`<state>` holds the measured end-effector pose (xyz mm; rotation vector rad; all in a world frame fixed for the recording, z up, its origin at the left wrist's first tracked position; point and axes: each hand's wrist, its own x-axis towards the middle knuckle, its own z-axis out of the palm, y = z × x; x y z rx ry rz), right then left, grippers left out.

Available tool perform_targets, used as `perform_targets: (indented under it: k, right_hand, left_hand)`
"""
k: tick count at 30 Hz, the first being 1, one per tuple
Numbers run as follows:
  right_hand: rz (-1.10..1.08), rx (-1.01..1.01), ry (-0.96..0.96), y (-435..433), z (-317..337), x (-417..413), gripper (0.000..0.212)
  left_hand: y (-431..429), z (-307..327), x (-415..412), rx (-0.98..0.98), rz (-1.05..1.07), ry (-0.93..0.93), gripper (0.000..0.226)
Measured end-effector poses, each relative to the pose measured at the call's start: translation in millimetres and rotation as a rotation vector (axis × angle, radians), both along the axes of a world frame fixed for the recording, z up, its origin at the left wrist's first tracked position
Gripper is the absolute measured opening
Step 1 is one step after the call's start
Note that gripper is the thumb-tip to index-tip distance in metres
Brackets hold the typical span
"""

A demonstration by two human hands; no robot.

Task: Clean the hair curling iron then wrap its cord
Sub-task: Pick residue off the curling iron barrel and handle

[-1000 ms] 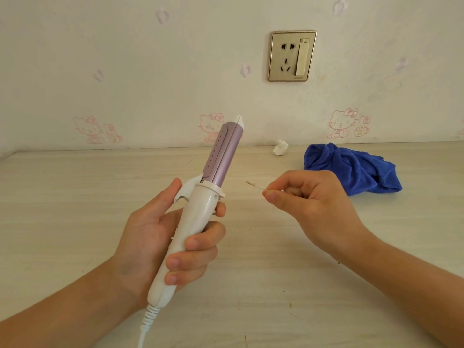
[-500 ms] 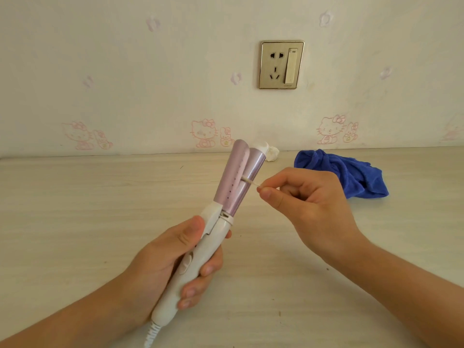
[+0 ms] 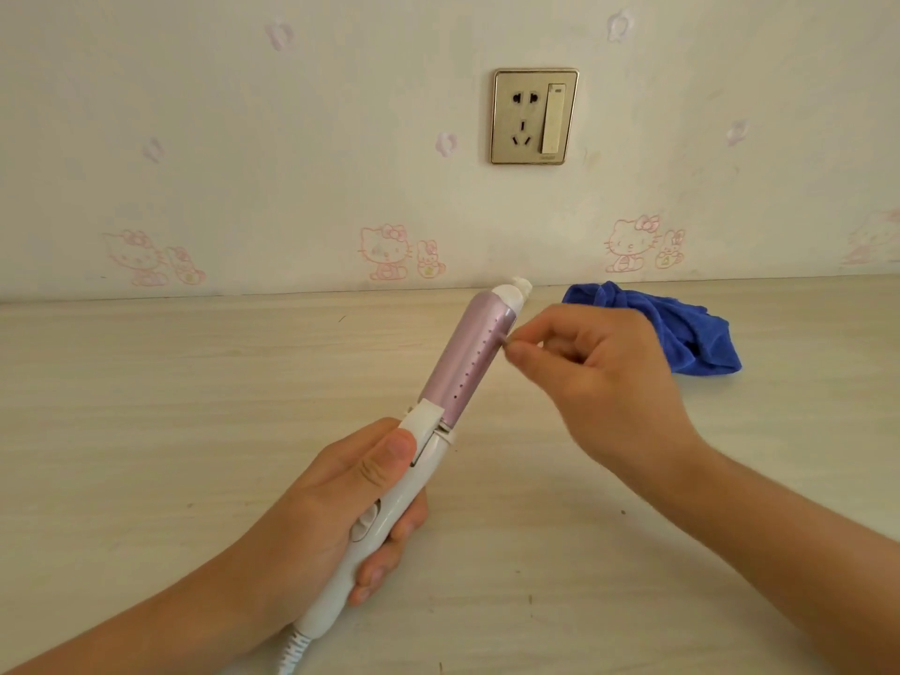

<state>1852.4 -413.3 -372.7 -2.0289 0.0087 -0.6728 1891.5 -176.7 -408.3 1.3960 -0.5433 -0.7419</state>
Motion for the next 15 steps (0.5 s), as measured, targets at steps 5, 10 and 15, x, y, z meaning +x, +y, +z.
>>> perform_targets:
  k: [5, 10, 15]
  right_hand:
    - [0.150, -0.177, 0.045, 21, -9, -10, 0.014]
    - [0.011, -0.050, 0.038, 2, -1, 1, 0.018]
    - [0.149, -0.171, 0.063, 19, -8, -8, 0.017]
  left_hand:
    - [1, 0, -1, 0.031, 0.035, -0.014, 0.082]
    - [0, -1, -1, 0.049, 0.020, -0.041, 0.064]
    - [1, 1, 1, 0.038, 0.025, -0.011, 0.062]
